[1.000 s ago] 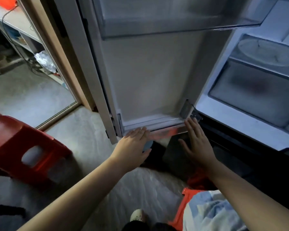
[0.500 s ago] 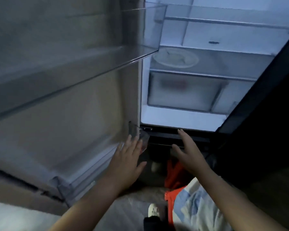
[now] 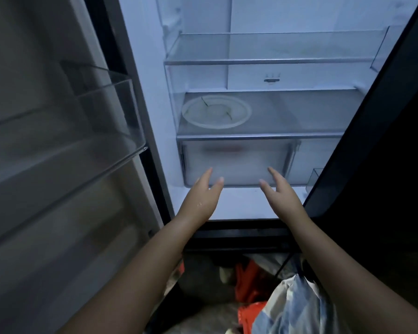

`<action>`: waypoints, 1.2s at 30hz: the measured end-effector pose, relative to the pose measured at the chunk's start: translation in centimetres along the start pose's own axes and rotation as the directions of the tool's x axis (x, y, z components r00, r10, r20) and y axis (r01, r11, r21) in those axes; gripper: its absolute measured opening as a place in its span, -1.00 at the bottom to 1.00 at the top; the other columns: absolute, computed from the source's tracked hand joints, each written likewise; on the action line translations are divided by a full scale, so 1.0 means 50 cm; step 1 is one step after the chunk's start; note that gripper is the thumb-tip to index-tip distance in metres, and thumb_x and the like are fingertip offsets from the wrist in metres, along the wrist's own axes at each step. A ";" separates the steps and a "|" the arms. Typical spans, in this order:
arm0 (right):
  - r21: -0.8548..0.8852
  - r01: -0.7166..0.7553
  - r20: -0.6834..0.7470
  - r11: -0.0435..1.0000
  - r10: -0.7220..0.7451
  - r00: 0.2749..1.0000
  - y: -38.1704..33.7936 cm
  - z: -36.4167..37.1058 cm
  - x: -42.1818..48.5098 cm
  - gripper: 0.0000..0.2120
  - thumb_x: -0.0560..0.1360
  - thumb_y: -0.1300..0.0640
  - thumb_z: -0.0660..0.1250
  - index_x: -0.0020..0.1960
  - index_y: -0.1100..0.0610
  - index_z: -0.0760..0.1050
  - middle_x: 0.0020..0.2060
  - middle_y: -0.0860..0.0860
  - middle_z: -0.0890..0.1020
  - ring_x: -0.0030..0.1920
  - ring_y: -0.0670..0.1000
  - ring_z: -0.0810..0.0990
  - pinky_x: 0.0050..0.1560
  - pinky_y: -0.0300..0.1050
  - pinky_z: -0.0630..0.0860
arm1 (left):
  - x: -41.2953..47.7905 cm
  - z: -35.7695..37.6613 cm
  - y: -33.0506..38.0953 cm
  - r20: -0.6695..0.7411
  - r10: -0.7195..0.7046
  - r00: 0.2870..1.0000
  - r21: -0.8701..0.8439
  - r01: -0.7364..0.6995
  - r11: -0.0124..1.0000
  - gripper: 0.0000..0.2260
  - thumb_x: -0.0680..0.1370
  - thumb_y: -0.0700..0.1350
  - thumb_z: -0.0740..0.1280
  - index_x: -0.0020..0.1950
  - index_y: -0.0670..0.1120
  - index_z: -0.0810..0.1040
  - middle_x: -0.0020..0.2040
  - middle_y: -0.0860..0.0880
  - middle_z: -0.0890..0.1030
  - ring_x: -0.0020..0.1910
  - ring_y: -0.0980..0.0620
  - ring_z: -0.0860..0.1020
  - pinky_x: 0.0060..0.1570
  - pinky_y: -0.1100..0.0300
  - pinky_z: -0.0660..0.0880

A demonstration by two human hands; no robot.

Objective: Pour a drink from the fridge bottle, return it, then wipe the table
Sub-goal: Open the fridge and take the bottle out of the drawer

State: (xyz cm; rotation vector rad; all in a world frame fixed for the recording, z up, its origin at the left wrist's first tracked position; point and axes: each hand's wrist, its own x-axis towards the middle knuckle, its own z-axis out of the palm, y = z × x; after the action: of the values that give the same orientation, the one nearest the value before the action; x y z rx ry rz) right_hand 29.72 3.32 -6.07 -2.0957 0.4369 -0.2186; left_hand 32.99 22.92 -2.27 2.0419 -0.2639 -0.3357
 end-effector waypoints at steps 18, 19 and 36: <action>0.955 -0.278 0.232 0.101 0.331 0.915 0.031 -0.011 0.237 -0.88 0.60 0.18 0.15 -0.06 0.19 0.43 0.19 0.20 0.50 0.31 0.18 0.47 0.25 -0.01 0.41 | 0.263 0.049 0.003 0.173 -0.365 0.915 -0.985 0.162 -0.061 -0.39 0.64 0.14 -0.04 0.52 -0.28 0.06 0.51 -0.25 0.17 0.50 -0.21 0.15 0.45 -0.03 0.11; 0.959 -0.275 0.239 0.073 0.319 0.917 0.031 -0.013 0.238 -0.87 0.60 0.17 0.16 -0.08 0.18 0.42 0.19 0.21 0.51 0.29 0.18 0.48 0.25 0.00 0.42 | 0.268 0.050 0.003 0.173 -0.364 0.915 -0.985 0.156 -0.075 -0.38 0.64 0.15 -0.04 0.52 -0.29 0.08 0.51 -0.25 0.19 0.50 -0.20 0.16 0.45 -0.03 0.12; 0.959 -0.284 0.276 -0.013 0.290 0.917 0.049 -0.019 0.189 -0.67 0.60 0.10 0.15 0.27 0.27 0.38 0.25 0.24 0.53 0.22 0.18 0.55 0.26 0.02 0.44 | 0.235 0.038 -0.008 0.204 -0.354 0.913 -0.970 0.140 -0.197 -0.32 0.61 0.22 0.00 0.49 -0.30 0.15 0.48 -0.24 0.26 0.47 -0.21 0.22 0.46 -0.06 0.14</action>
State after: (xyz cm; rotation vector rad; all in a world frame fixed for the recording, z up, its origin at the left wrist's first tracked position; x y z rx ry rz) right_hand 37.56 -2.34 -7.79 -0.4936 0.4916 -0.1822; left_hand 43.38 17.73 -4.93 0.3825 0.4855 -0.4252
